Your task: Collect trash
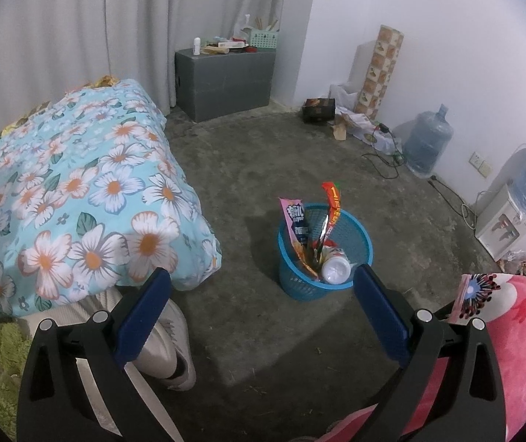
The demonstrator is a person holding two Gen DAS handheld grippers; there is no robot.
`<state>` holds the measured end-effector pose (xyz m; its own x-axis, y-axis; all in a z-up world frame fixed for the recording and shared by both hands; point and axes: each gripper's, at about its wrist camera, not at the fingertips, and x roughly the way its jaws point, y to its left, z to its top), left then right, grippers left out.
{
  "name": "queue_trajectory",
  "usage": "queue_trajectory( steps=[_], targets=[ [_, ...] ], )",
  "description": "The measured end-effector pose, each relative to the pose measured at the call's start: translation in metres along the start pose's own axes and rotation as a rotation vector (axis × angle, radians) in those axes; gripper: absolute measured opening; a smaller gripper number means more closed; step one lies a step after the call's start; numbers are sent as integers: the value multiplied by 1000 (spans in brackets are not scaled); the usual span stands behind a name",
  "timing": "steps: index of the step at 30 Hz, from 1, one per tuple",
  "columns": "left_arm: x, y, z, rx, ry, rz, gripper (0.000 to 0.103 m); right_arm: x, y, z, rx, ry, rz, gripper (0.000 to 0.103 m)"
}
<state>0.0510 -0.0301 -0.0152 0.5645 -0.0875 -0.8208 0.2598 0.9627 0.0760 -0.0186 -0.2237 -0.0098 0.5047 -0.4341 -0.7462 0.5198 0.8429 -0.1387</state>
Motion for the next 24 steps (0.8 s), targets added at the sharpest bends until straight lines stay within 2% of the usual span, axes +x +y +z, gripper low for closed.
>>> queue_trajectory(
  steps=[24],
  targets=[
    [1,3,0,1,1,-3,94,-2,8,3,-6,-5,6,96]
  ],
)
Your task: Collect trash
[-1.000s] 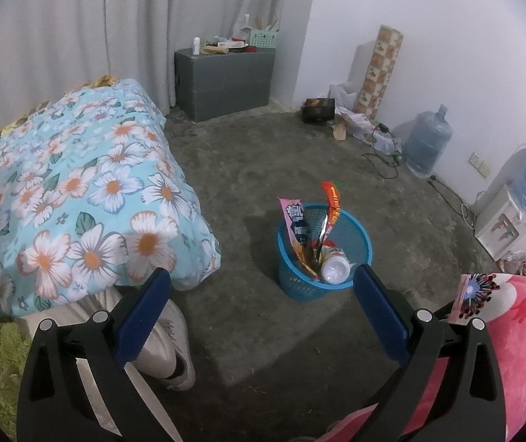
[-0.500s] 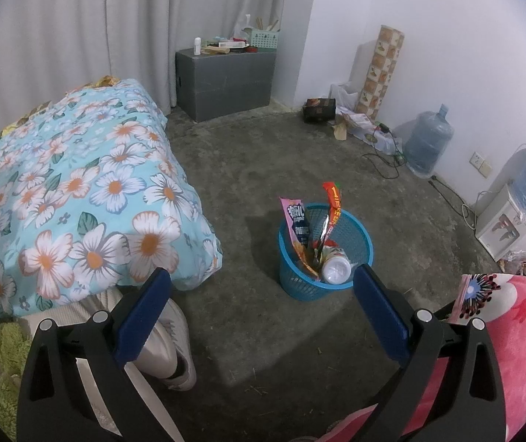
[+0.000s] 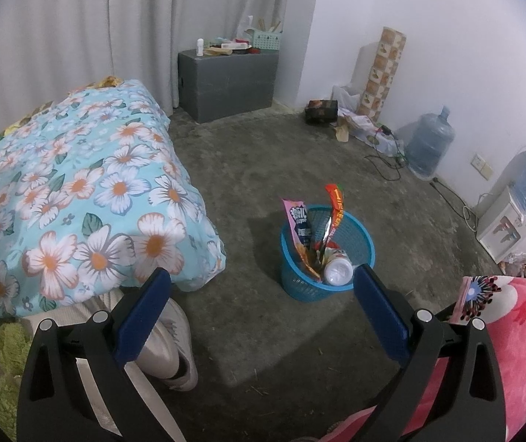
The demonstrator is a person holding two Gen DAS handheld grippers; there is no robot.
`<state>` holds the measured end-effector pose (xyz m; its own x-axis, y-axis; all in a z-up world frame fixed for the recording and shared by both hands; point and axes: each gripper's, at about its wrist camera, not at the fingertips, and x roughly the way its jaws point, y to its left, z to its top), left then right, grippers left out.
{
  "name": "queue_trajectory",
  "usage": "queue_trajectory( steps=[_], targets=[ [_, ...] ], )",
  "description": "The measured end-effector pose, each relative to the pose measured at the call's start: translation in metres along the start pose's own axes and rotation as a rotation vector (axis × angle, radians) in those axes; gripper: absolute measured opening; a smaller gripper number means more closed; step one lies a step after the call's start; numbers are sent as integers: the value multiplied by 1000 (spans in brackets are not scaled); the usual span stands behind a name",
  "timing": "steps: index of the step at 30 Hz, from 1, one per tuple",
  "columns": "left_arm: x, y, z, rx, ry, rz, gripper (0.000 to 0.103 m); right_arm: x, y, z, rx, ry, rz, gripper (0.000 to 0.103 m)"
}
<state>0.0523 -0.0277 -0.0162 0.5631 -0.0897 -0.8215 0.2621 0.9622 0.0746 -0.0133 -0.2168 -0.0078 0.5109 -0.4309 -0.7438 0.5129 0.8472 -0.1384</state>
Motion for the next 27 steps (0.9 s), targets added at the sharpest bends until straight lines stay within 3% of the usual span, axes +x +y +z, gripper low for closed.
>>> queue_trajectory(
  steps=[27],
  targets=[
    [1,2,1,2,0,-2,94,-1,0,-1,0,-2,0,96]
  ],
)
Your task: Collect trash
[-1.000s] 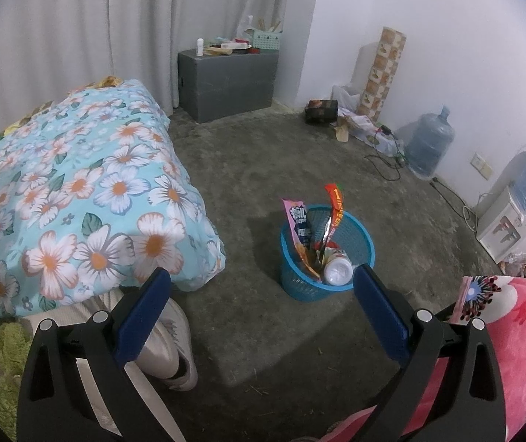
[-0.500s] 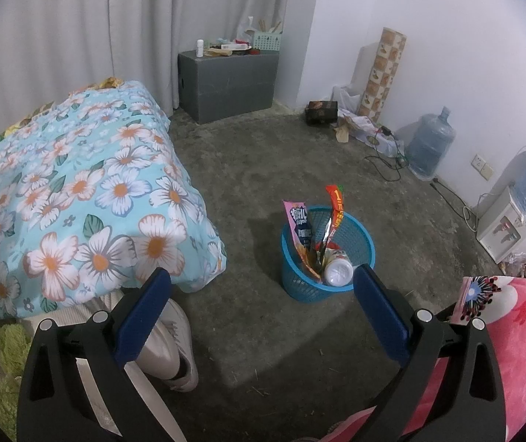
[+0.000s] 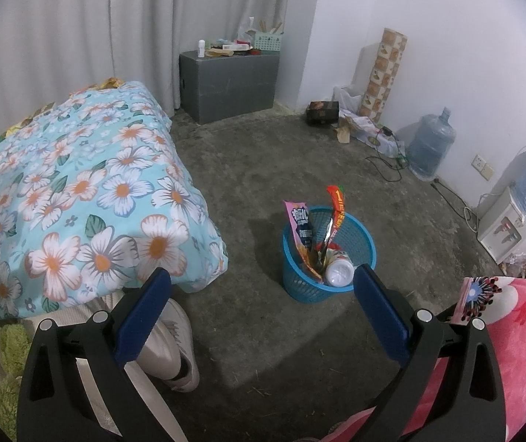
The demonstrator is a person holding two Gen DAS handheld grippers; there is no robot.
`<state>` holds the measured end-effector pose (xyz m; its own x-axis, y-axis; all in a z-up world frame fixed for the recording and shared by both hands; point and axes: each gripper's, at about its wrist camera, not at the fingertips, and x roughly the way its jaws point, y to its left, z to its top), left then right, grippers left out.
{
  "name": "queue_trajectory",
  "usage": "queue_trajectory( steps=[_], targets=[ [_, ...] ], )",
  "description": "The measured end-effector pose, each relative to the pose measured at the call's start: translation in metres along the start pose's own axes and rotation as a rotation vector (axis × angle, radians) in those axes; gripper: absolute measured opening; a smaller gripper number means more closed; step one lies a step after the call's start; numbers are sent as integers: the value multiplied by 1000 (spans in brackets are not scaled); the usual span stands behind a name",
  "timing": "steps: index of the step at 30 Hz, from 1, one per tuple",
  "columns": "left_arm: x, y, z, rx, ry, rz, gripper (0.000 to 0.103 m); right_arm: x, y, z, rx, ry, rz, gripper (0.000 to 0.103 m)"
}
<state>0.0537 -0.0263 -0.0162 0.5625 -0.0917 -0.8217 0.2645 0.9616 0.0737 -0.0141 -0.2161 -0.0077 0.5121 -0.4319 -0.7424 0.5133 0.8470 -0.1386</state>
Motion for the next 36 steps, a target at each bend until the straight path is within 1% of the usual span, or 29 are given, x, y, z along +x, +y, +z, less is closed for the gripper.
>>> queue_trajectory(
  steps=[36],
  targets=[
    [1,1,1,2,1,-2,94,-1,4,4,-1,-1,4,96]
  ],
)
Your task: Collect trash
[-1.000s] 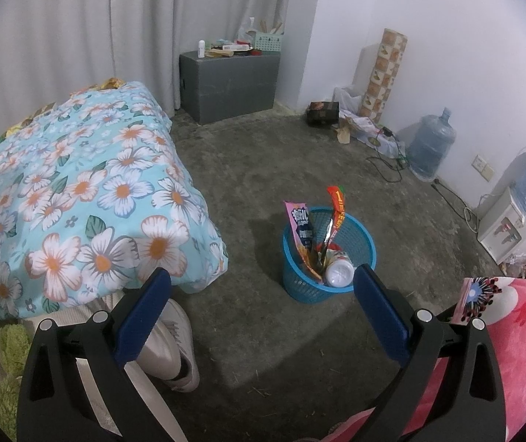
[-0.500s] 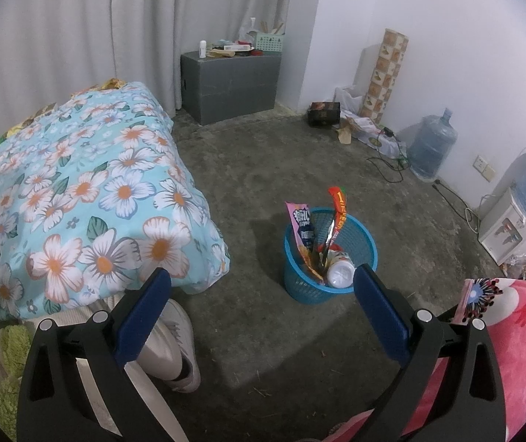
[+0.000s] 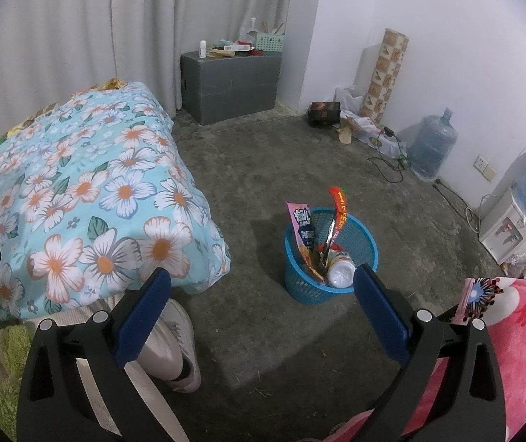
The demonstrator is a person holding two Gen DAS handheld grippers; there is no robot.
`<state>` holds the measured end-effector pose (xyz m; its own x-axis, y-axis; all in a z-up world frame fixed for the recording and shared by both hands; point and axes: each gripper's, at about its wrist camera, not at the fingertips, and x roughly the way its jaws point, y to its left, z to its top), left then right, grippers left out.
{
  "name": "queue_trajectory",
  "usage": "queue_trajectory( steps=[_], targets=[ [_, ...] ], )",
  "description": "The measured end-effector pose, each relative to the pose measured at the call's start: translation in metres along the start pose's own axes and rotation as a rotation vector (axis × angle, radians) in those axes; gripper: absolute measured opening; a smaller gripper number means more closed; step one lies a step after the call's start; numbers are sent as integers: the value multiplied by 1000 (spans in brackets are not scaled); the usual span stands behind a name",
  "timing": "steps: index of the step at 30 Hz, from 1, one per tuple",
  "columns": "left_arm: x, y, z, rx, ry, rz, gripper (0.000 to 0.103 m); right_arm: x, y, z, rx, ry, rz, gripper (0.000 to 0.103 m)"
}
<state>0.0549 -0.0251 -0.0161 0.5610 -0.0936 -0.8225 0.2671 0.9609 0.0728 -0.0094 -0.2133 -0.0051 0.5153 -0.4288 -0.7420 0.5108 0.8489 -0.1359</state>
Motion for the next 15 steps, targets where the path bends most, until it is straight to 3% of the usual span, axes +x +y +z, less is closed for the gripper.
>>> queue_trajectory(
  steps=[15],
  targets=[
    [1,0,-1,0,3,-3,94,0,-2,-1,2,-1,1,96]
  ],
)
